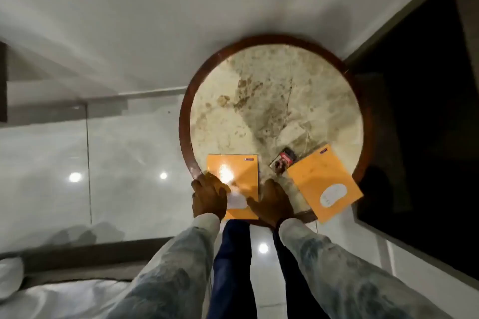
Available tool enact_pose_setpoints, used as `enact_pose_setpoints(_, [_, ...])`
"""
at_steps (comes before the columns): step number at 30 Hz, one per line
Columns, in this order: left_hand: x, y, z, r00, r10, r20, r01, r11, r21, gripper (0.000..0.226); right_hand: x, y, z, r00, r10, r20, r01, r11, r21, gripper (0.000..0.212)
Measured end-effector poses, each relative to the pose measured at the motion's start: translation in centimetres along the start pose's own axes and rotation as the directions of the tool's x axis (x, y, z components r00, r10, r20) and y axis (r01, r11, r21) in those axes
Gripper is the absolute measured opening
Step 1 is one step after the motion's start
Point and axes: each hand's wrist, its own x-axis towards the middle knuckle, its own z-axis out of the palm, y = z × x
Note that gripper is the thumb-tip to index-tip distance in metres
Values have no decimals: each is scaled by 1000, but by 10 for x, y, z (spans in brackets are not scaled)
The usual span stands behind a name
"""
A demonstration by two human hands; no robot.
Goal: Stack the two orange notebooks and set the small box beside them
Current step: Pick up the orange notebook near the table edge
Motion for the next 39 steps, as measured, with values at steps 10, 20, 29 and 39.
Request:
enact_pose_setpoints(10, [15,13,-35,952,-173,252,275,843,-462,29,12,-8,-7,997,81,20,-83,942,326,47])
enact_pose_setpoints(20, [74,119,-104,994,-13,107,72,815,-575,12,85,-75,-140,961,-23,-274,139,901,411,22])
enact_pose_setpoints(29, [194,182,-87,990,74,-122,-110,940,-322,29,191,-112,-165,902,-13,-431,172,927,333,22])
enact_pose_setpoints(39, [39,163,37,996,-27,81,49,955,-294,30,88,13,-168,899,137,-415,-57,978,199,49])
